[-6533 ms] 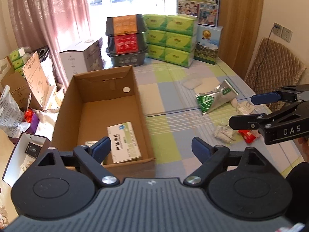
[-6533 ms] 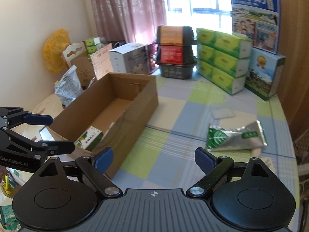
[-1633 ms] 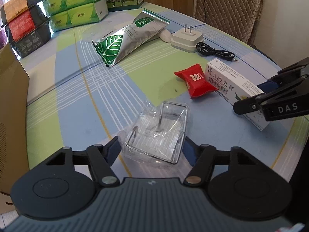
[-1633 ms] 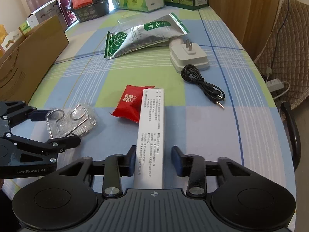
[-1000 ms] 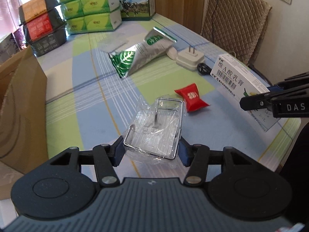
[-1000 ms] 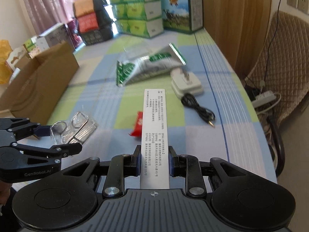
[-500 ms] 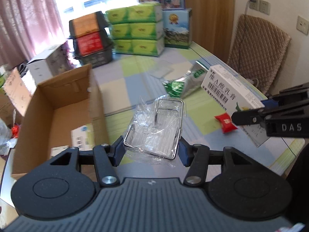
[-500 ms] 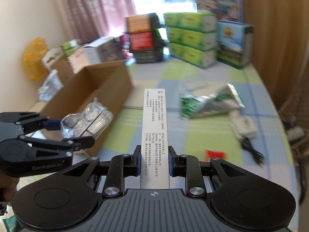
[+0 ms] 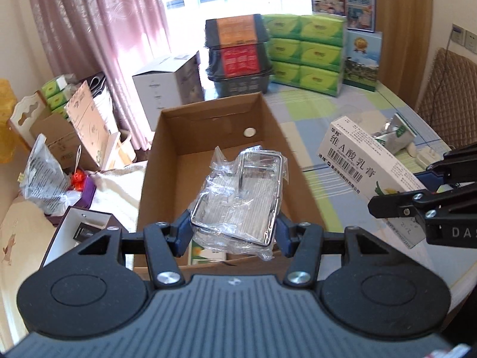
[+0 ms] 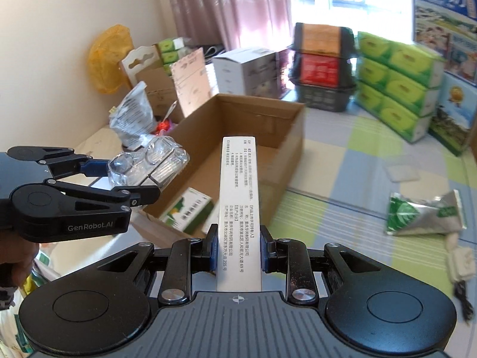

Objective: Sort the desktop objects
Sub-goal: 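Carry white box and wire rack into the cardboard box and release both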

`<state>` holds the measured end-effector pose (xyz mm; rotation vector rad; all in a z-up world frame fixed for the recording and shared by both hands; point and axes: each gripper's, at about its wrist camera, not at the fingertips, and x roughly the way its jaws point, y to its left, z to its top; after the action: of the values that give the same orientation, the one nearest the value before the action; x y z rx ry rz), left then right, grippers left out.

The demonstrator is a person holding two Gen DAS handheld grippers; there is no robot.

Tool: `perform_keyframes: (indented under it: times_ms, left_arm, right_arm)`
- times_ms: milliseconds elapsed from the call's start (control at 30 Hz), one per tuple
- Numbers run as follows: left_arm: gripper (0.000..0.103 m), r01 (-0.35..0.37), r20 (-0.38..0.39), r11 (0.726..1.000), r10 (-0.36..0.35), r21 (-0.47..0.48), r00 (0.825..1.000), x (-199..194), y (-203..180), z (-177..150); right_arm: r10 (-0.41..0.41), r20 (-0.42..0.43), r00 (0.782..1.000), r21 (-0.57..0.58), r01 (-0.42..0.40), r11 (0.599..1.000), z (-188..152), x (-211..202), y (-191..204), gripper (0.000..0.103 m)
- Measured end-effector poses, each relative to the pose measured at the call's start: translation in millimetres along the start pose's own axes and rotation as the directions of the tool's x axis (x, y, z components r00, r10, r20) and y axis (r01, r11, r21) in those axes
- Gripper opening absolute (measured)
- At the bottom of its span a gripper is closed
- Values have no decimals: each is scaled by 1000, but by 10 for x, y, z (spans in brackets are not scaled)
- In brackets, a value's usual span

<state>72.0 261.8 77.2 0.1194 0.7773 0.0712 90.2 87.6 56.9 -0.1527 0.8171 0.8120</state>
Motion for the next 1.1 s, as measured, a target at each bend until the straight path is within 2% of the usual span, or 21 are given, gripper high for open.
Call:
perform_keyframes:
  times_ms: [100, 267, 533, 633, 1100]
  left_arm:
    - [51, -11, -6, 1000, 11, -17, 1000, 85, 184, 18]
    - [51, -18, -19, 999, 17, -36, 1000, 275, 373, 37]
    - [51, -8, -51, 999, 6, -46, 999, 641, 434, 22]
    - [55, -3, -54, 998, -1, -64, 999, 742, 455, 22]
    - [63, -25, -32, 995, 22, -92, 999, 588, 597, -62]
  right_arm:
    - [26, -15, 1000, 12, -26, 1000, 107, 209, 78, 23]
    - [22, -32, 999, -6, -22, 1000, 232, 522, 147, 23]
    - [16, -49, 999, 9, -15, 1000, 314, 823, 40, 23]
    - [18, -56, 998, 20, -17, 1000, 321, 893, -14, 23]
    - [34, -49, 998, 5, -33, 999, 377, 1027, 109, 23]
